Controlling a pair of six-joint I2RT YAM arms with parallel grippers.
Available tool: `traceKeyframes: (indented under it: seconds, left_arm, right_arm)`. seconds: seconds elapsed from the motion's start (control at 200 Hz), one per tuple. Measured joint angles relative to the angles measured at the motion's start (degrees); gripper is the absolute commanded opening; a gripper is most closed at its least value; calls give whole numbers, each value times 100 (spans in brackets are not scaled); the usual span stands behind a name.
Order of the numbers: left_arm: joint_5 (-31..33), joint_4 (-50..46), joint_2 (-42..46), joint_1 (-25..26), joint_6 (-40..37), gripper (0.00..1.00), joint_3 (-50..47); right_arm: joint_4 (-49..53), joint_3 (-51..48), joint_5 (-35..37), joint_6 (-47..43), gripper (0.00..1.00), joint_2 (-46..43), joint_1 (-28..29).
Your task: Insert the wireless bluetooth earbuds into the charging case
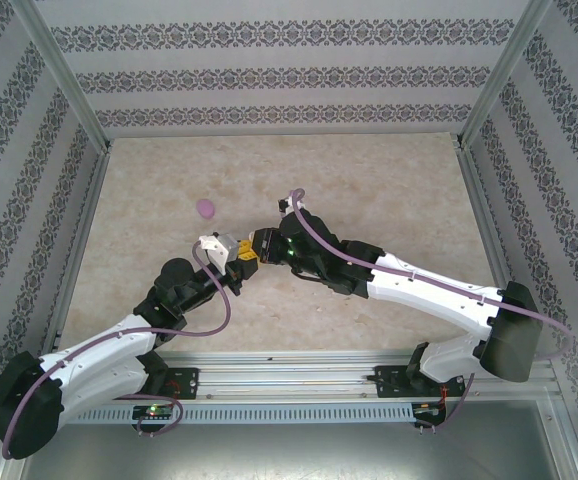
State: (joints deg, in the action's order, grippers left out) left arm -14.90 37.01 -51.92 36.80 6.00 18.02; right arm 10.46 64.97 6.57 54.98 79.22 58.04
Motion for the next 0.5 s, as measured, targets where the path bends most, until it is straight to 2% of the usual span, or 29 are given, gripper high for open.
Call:
traceKeyframes:
  seconds: [0.255, 0.5]
  left_arm:
    - [-7, -7, -2, 0, -72, 0, 0]
    - [-35, -28, -59, 0, -127, 0, 0]
  right_arm:
    - [74, 0, -13, 83, 16, 2, 35]
    - [289, 26, -31, 181, 22, 4, 35]
